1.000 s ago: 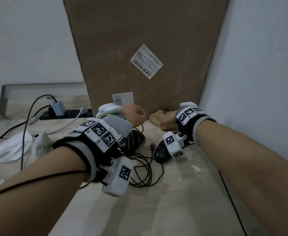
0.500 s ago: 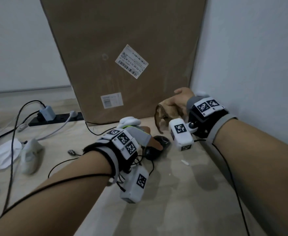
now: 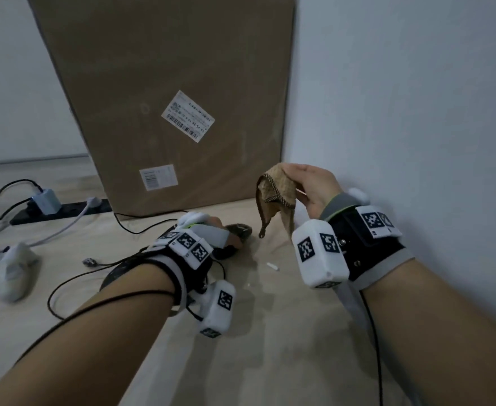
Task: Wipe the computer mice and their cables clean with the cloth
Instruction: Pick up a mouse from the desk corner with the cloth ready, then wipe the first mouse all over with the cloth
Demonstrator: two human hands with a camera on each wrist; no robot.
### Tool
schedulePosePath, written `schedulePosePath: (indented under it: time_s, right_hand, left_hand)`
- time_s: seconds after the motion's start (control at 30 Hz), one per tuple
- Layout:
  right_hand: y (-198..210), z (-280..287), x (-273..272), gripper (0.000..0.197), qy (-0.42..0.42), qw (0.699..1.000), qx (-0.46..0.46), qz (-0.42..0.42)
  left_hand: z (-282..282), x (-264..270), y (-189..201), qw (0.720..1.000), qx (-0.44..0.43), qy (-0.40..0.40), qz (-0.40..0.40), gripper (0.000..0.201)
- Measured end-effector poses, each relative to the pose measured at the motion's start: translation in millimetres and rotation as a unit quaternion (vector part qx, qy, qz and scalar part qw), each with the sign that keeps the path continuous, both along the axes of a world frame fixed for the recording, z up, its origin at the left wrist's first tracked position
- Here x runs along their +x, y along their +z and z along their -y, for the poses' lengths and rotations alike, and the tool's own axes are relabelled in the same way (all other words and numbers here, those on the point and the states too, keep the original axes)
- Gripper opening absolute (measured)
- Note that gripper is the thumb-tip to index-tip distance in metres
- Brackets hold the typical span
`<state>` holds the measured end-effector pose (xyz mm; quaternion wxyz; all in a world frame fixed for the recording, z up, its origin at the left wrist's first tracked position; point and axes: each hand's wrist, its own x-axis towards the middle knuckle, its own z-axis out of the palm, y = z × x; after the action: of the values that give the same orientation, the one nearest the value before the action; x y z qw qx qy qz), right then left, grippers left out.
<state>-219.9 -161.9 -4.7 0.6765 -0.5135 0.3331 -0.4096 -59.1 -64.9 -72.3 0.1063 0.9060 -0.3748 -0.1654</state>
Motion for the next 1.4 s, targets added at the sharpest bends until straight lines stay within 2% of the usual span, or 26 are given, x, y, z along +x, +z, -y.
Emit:
schedulePosePath:
  time_s: [0.07, 0.13, 0.27, 0.33, 0.43, 0.53, 0.6, 0.77, 0.93, 1.03, 1.13, 1.23, 1.3, 1.4]
  right_hand:
    - [1.1, -12.6, -4.2, 0.012, 0.006, 1.000, -0.015, 0.007]
    - [-1.9, -19.3, -4.9, 0.013, 0.003, 1.000, -0.013, 0.006]
    - [-23.4, -44.0, 3.4, 0.023, 0.022, 0.999, -0.014, -0.029]
    - [-32.7, -57.0, 8.0, 0.023, 0.032, 0.998, -0.001, -0.046]
    - [-46.5, -73.3, 18.3, 0.027, 0.048, 0.996, 0.038, -0.062]
    - [-59.0, -84.1, 24.1, 0.018, 0.066, 0.993, 0.087, -0.034]
    - [-70.9, -89.8, 27.5, 0.019, 0.070, 0.990, 0.123, -0.011]
    - [-96.9, -101.9, 37.0, 0.043, 0.091, 0.981, 0.173, 0.009]
    - [-110.8, -104.4, 45.0, 0.050, 0.120, 0.971, 0.196, 0.070]
    - [-109.5, -105.6, 42.1, 0.038, 0.138, 0.967, 0.189, 0.102]
    - [-109.6, -106.8, 39.8, 0.043, 0.170, 0.965, 0.145, 0.137]
    - [-110.8, -111.9, 39.3, 0.040, 0.197, 0.966, 0.101, 0.136]
    - [-111.0, -116.2, 38.4, 0.032, 0.219, 0.964, 0.071, 0.136]
    - [-111.2, -118.0, 38.2, 0.033, 0.218, 0.967, 0.039, 0.129]
  left_hand:
    - [-8.9, 9.0, 4.8, 0.992, -0.062, 0.026, -0.108, 0.060]
    - [-24.2, 11.3, 10.7, 0.966, -0.130, 0.056, -0.218, 0.052]
    - [-77.3, 1.3, 5.2, 0.868, -0.264, 0.086, -0.413, 0.030]
    - [-100.1, -6.4, -1.1, 0.832, -0.291, 0.088, -0.464, 0.028]
    - [-124.0, -14.7, -12.7, 0.796, -0.321, 0.092, -0.505, 0.017]
    - [-133.9, -22.3, -22.8, 0.780, -0.336, 0.096, -0.519, 0.012]
    - [-139.0, -25.3, -31.1, 0.774, -0.343, 0.109, -0.521, 0.012]
    - [-144.6, -27.7, -51.0, 0.762, -0.379, 0.130, -0.509, 0.011]
    - [-144.9, -22.3, -58.7, 0.726, -0.411, 0.119, -0.539, 0.009]
    - [-146.6, -19.4, -60.2, 0.708, -0.425, 0.116, -0.551, 0.008]
    - [-148.4, -20.2, -60.9, 0.698, -0.431, 0.110, -0.561, 0.007]
    - [-150.9, -22.6, -61.9, 0.701, -0.431, 0.091, -0.561, 0.005]
    - [-152.8, -23.4, -63.6, 0.709, -0.431, 0.073, -0.553, 0.012]
    - [-153.4, -23.7, -63.5, 0.720, -0.430, 0.057, -0.542, 0.021]
